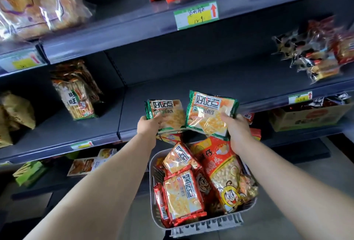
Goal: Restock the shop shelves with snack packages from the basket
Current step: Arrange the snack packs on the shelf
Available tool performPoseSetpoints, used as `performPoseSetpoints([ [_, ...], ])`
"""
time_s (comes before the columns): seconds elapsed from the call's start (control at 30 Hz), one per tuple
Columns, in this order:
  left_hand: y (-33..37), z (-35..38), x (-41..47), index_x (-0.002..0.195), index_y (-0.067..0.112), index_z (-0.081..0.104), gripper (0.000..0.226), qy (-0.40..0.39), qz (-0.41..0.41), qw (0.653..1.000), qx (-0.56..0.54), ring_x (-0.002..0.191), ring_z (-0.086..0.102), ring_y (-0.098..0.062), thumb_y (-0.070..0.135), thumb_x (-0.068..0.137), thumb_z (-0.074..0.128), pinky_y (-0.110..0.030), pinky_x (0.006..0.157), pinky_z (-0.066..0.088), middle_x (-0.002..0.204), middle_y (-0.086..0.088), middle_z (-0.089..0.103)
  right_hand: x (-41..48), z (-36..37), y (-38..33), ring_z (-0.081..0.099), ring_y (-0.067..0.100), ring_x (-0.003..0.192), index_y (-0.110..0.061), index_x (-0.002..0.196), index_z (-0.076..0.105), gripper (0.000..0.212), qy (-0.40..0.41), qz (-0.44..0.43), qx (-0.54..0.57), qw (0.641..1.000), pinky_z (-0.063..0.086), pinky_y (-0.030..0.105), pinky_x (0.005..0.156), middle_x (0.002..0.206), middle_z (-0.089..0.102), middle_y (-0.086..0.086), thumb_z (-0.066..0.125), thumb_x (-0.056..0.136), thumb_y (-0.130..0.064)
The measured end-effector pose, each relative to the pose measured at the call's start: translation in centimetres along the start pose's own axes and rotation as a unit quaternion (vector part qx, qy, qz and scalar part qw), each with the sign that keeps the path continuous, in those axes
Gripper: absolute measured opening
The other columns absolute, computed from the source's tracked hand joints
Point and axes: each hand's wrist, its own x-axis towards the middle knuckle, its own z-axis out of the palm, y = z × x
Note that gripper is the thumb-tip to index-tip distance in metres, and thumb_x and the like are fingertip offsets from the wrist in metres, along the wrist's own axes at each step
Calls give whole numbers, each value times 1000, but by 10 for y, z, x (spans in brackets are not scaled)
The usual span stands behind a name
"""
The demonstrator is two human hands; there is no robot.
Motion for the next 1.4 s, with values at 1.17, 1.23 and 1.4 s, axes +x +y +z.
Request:
performPoseSetpoints([
  [1.17,100,144,243,140,8,50,40,-97,27,995,-23,94,54,-17,22,102,44,-32,82,49,136,-12,58,234,164,-72,40,29,135,-21,151,32,61,79,-198,-323,922,39,37,108,149,42,6,57,95,-26],
  [1.23,93,135,231,124,11,59,27,-53,18,996,-73,73,56,-18,18,102,45,-29,64,49,101,-9,66,225,155,-66,42,29,132,-21,146,41,53,90,-210,-331,916,40,37,106,146,46,6,56,95,-22],
  [1.4,65,103,181,75,21,39,31,22,32,994,-102,50,43,-13,2,99,43,-18,38,36,66,-1,42,185,135,-48,52,29,118,-21,131,57,39,57,-273,-354,893,47,39,92,127,59,7,55,92,-13],
])
